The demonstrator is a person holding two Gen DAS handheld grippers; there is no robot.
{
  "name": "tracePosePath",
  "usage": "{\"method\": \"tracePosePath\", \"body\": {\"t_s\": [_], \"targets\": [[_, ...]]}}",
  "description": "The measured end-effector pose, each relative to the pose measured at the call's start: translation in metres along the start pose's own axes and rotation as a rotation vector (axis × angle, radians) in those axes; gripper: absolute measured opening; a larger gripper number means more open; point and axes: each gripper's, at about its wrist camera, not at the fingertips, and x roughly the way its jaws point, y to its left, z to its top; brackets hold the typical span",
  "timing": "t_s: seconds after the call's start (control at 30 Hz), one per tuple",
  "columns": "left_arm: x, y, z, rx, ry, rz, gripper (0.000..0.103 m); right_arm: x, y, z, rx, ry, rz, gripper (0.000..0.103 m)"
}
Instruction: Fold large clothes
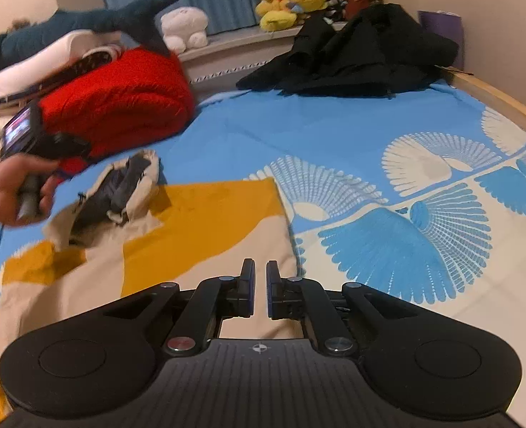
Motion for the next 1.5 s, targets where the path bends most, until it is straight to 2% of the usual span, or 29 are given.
{"method": "tracePosePath", "body": {"t_s": [0.17, 0.2, 0.27, 0.3, 0.37, 0.43, 0.5, 0.57, 0.6, 0.7, 0.77, 0.8, 0.87, 0.93, 0.97, 1.0, 1.03, 1.13, 1.23, 1.33, 1.4, 1.5], "targets": [[0.044, -0.01, 0.002, 0.043, 0.014, 0.049, 0.07, 0.003, 0.002, -0.002, -0.048, 0.008, -0.014, 0.006], [0.049, -0.012, 0.002, 0.063, 0.013, 0.062, 0.067, 0.002, 0.0, -0.001, -0.047, 0.005, -0.025, 0.006], [0.056, -0.017, 0.001, 0.117, 0.012, 0.069, 0.041, 0.003, -0.006, 0.0, -0.03, 0.004, -0.049, 0.006], [0.057, -0.019, 0.0, 0.156, 0.025, 0.071, 0.008, 0.004, -0.009, 0.0, -0.014, 0.007, -0.056, 0.006], [0.048, -0.025, -0.001, 0.215, 0.003, 0.071, 0.003, 0.008, -0.013, 0.0, 0.019, 0.022, -0.061, 0.006], [0.022, -0.024, -0.002, 0.241, -0.048, 0.027, 0.003, 0.009, -0.012, -0.001, 0.036, 0.034, -0.059, 0.006], [-0.018, -0.021, -0.008, 0.265, -0.104, -0.04, 0.003, 0.007, -0.009, 0.0, 0.04, 0.029, -0.048, 0.006], [-0.069, -0.017, -0.023, 0.333, -0.168, -0.122, 0.003, 0.0, -0.005, 0.004, 0.038, 0.009, -0.036, 0.006], [-0.096, -0.014, -0.035, 0.38, -0.195, -0.159, 0.003, -0.004, -0.004, 0.006, 0.041, -0.003, -0.031, 0.006], [-0.199, 0.001, -0.098, 0.573, -0.299, -0.267, 0.003, -0.016, -0.005, 0.014, 0.08, -0.034, -0.014, 0.006], [-0.252, 0.016, -0.15, 0.655, -0.31, -0.333, 0.003, -0.026, -0.005, 0.019, 0.104, -0.053, 0.007, 0.006], [-0.275, 0.028, -0.182, 0.695, -0.29, -0.34, 0.003, -0.03, -0.005, 0.02, 0.11, -0.064, 0.019, 0.006], [-0.301, 0.048, -0.239, 0.737, -0.192, -0.331, 0.005, -0.04, -0.003, 0.022, 0.121, -0.094, 0.057, 0.006], [-0.319, 0.062, -0.282, 0.773, -0.111, -0.292, 0.013, -0.046, -0.002, 0.022, 0.132, -0.127, 0.103, 0.01], [-0.331, 0.07, -0.297, 0.742, -0.092, -0.271, 0.014, -0.046, -0.001, 0.021, 0.141, -0.131, 0.114, 0.016], [-0.34, 0.076, -0.302, 0.675, -0.087, -0.251, 0.023, -0.045, -0.001, 0.02, 0.157, -0.127, 0.119, 0.02], [-0.351, 0.086, -0.302, 0.559, -0.086, -0.233, 0.03, -0.044, -0.002, 0.019, 0.183, -0.121, 0.137, 0.026], [-0.367, 0.11, -0.292, 0.197, -0.101, -0.204, 0.03, -0.039, -0.001, 0.015, 0.249, -0.093, 0.189, 0.026], [-0.352, 0.127, -0.287, -0.085, -0.086, -0.259, 0.03, -0.03, 0.006, 0.01, 0.281, -0.047, 0.241, 0.027], [-0.32, 0.123, -0.279, -0.153, -0.013, -0.236, 0.029, -0.016, 0.016, 0.002, 0.285, 0.024, 0.274, 0.027], [-0.3, 0.123, -0.27, -0.197, 0.022, -0.251, 0.029, -0.005, 0.023, -0.006, 0.295, 0.079, 0.293, 0.027], [-0.283, 0.14, -0.267, -0.266, 0.06, -0.258, 0.03, 0.01, 0.039, -0.018, 0.286, 0.15, 0.305, 0.027]]}}
